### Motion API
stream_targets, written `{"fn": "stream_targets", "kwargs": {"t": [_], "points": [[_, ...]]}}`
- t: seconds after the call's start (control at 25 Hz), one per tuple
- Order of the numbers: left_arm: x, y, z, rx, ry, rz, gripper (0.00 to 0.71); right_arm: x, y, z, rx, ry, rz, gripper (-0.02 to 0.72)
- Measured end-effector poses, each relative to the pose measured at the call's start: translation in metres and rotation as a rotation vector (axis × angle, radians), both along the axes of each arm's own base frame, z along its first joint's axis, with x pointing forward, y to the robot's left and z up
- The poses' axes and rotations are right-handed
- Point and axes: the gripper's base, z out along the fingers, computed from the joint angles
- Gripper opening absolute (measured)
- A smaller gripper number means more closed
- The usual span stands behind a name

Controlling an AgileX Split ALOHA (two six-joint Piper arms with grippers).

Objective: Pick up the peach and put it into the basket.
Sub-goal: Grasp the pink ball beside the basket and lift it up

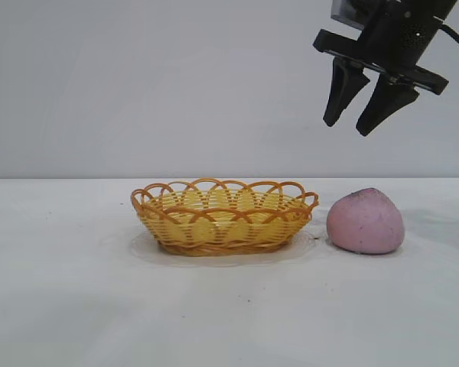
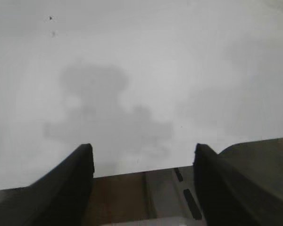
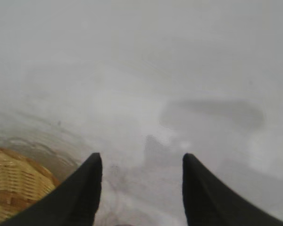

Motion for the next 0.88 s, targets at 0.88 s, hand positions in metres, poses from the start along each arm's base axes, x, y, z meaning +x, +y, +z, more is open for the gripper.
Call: {"fn": "stream_targets", "kwargs": {"t": [0.88], "points": [[-0.134,0.011,-0.028,-0.033,-0.567,0.032,0.407,0.0,0.0,-0.002,-0.006,0.004,0.006,0.342]]}}
